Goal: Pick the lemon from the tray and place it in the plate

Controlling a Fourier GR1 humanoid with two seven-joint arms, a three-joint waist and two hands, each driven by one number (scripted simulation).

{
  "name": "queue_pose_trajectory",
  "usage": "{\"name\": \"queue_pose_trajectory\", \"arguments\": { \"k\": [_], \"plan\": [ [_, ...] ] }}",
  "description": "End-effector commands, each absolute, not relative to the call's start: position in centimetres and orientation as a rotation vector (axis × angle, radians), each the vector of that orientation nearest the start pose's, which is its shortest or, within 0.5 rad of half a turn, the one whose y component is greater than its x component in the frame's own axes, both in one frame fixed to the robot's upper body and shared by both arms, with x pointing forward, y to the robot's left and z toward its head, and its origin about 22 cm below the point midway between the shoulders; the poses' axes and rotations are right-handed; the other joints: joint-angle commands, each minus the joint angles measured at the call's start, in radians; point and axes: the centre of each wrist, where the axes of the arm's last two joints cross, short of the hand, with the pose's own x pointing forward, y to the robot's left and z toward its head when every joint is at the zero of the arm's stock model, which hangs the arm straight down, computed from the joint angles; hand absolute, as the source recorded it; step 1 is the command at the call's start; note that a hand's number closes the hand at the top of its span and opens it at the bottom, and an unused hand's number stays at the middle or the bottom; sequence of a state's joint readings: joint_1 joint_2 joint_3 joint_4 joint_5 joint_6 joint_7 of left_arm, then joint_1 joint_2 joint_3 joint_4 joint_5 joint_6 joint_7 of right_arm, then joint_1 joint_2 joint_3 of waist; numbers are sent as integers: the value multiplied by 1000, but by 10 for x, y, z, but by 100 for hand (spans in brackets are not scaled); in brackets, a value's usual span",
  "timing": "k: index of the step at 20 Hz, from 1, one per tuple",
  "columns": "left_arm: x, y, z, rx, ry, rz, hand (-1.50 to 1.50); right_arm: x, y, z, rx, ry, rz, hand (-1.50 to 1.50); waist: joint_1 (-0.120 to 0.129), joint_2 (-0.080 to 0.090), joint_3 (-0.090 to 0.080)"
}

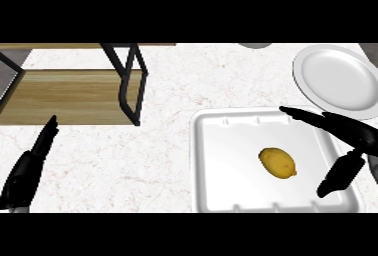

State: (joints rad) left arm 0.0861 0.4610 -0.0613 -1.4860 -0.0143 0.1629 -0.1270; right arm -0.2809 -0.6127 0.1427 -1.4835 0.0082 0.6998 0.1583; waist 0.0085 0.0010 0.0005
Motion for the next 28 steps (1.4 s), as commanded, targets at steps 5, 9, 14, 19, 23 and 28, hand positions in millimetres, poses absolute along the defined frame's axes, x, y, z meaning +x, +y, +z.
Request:
{"name": "queue_pose_trajectory", "arguments": {
  "k": [5, 9, 14, 19, 23, 28],
  "plan": [
    [206, 346, -1, 470, -1515, -311, 0, 294, -302, 65, 100, -1132, 1215, -150, -5, -1, 0],
    [208, 342, -4, 450, -1505, -309, 0, 301, -299, 65, 80, -1117, 1238, -150, -5, -1, 0],
    [206, 335, -16, 466, -1500, -311, 0, 311, -297, 62, 65, -1109, 1229, -150, -5, -1, 0],
    [225, 355, -8, 476, -1514, -293, 0, 298, -297, 41, 91, -1088, 1240, -150, -8, -1, 0],
    [216, 341, 0, 480, -1515, -297, 0, 297, -278, 17, 121, -1117, 1241, 150, -4, -1, 0],
    [223, 341, 12, 471, -1524, -292, 0, 301, -276, 16, 123, -1202, 1198, 150, -5, -1, 0]
  ]
}}
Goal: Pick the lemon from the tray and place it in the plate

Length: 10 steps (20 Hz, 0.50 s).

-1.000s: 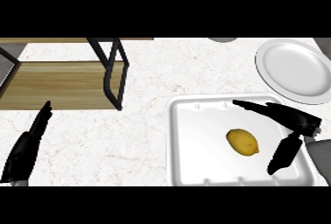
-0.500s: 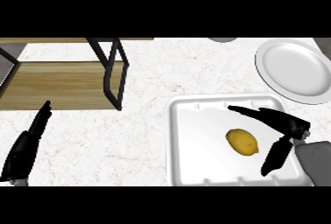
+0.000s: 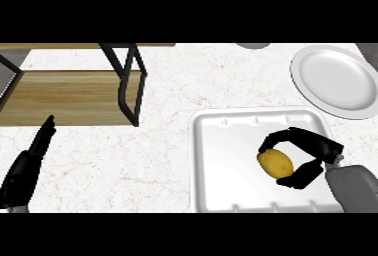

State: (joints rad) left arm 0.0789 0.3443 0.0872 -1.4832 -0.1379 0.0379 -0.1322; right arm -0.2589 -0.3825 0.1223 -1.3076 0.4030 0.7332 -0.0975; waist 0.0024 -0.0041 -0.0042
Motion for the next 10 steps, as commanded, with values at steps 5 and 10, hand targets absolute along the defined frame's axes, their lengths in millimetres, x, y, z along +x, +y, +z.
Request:
{"name": "queue_pose_trajectory", "arguments": {
  "k": [5, 10],
  "plan": [
    [220, 346, 3, 469, -1529, -288, 0, 304, -425, 79, -312, -1102, 1115, 150, 8, 24, 10],
    [218, 340, 1, 473, -1548, -279, 0, 278, -511, 144, -677, -975, 996, 150, 16, 46, 18]
  ]
}}
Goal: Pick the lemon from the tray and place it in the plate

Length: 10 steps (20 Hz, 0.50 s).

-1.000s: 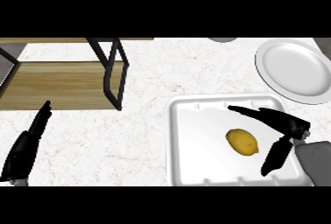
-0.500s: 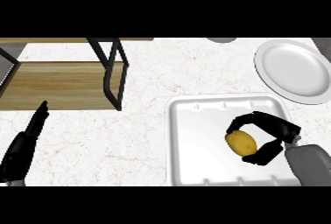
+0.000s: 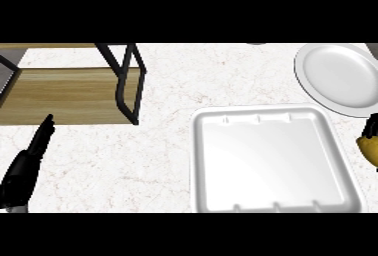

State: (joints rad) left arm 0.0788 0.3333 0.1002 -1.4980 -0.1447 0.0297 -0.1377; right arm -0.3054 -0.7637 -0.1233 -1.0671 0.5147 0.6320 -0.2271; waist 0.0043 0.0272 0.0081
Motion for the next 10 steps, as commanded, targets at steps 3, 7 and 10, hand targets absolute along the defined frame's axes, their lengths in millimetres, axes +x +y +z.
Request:
{"name": "queue_pose_trajectory", "arguments": {
  "k": [3, 7, 10],
  "plan": [
    [223, 334, 2, 445, -1565, -305, 0, 265, -539, 162, -801, -989, 939, 150, 24, 21, 8],
    [222, 335, 3, 435, -1572, -311, 0, 252, -563, 171, -995, -1029, 847, 150, 54, 20, 12],
    [230, 328, 6, 420, -1581, -308, 0, 243, -579, 186, -1077, -1136, 784, 150, 47, 14, 10]
  ]
}}
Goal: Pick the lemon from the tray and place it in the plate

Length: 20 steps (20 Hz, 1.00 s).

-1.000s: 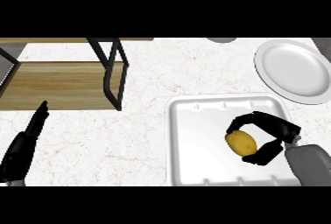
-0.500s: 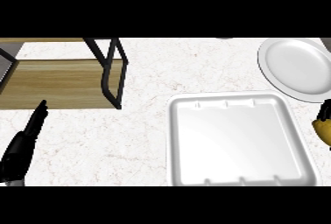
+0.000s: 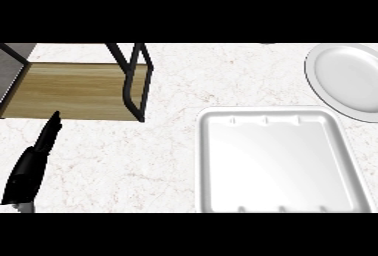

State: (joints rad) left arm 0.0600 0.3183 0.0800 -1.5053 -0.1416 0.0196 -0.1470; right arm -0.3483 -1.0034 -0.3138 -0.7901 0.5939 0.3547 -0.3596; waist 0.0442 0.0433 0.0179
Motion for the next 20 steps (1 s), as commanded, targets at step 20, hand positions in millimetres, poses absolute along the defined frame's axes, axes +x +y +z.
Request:
{"name": "queue_pose_trajectory", "arguments": {
  "k": [20],
  "plan": [
    [241, 335, 7, 427, -1556, -338, 0, 255, -597, 225, -907, -1829, 795, 150, 24, -19, -12]
  ]
}}
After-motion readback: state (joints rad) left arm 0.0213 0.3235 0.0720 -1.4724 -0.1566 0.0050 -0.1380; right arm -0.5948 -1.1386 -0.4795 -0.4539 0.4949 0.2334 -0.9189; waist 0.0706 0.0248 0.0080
